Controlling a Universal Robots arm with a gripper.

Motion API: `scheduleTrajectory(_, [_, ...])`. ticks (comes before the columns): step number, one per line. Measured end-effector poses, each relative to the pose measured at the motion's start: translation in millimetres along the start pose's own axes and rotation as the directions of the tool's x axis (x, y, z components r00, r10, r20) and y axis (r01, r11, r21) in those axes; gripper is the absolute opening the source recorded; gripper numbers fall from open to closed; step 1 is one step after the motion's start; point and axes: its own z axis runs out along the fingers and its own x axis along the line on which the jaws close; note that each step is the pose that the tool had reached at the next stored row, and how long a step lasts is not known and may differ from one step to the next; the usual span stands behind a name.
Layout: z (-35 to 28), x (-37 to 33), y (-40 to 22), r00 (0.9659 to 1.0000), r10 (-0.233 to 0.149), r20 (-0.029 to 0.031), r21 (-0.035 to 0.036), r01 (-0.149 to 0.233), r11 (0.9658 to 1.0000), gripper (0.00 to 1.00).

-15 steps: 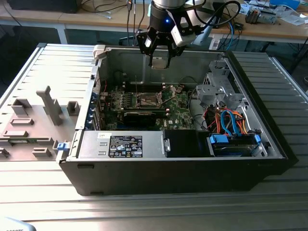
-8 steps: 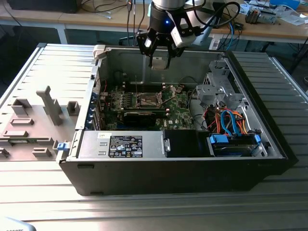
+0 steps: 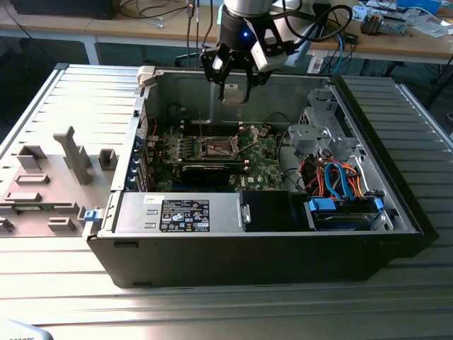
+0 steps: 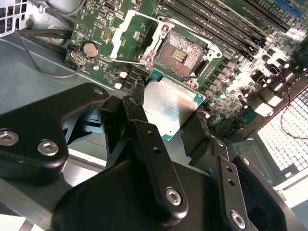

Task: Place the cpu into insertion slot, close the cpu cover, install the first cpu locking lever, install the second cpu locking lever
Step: 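Place the cpu into insertion slot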

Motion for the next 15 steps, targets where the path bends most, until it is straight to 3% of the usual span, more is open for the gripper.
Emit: scheduleTrajectory(15, [3.3,-0.1,-0.3,1.0,0.0,0.0,0.0003,0.0,1.0,0.54])
